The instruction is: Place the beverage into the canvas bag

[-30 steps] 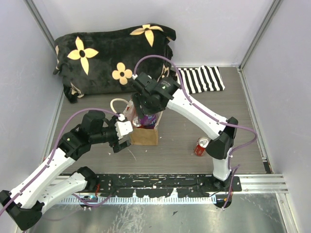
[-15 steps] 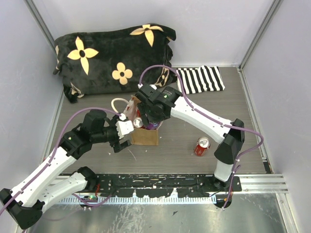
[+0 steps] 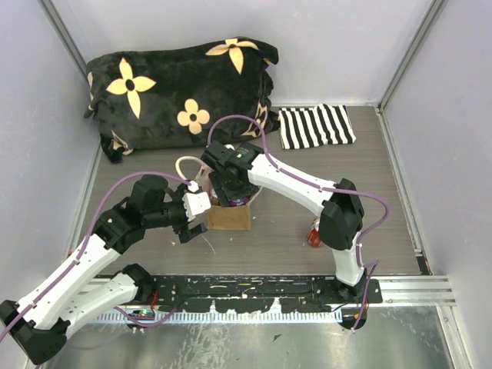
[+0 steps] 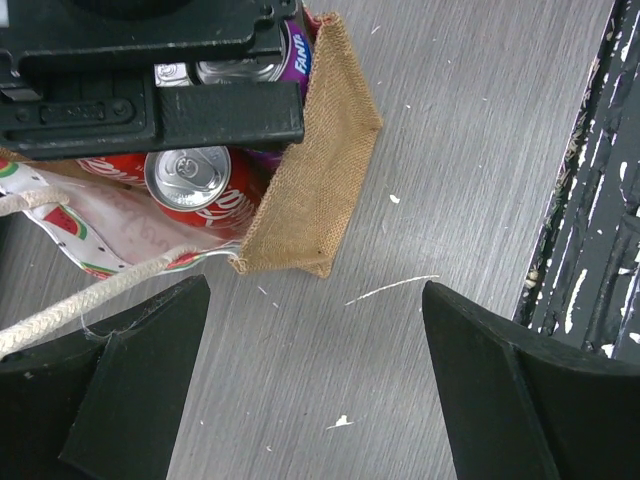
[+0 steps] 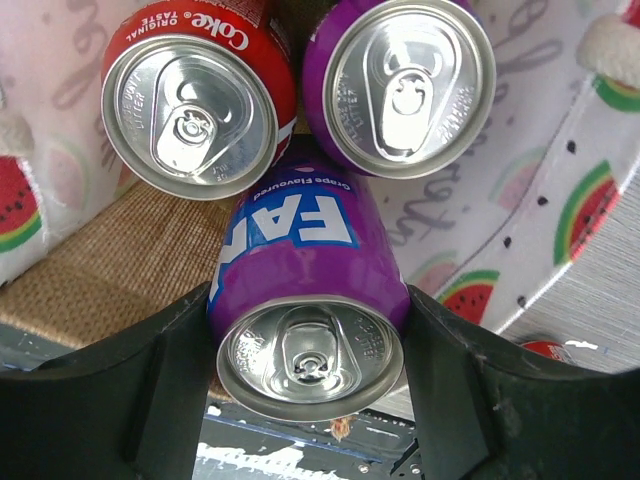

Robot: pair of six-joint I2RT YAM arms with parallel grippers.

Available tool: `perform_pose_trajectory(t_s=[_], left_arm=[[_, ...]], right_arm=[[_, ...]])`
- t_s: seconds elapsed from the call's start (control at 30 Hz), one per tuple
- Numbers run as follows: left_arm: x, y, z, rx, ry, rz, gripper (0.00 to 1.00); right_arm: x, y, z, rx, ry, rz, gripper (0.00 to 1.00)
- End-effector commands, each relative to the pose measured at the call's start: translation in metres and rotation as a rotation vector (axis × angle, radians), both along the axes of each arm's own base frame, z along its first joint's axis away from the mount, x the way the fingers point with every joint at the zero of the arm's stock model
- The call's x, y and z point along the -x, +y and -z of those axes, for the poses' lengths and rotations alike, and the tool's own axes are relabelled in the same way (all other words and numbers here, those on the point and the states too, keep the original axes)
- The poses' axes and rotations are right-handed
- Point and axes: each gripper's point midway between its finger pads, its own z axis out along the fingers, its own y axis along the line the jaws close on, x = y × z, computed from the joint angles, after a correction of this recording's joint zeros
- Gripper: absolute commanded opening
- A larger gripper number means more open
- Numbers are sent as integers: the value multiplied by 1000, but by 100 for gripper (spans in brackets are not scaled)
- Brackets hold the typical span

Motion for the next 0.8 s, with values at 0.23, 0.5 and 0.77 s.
perform_pose_trajectory(t_s=[0.23,0.5,0.77], left_arm=[[3,1,4,2,0,5,95],[3,0,6,-1,4,6,95],[2,0,4,-2,0,6,95]], right_arm=[[-19,7,-1,6,-72,-6,60],[-23,5,-5,14,-99,-1,100],[-24,8,-13,-11,-106,-1,100]])
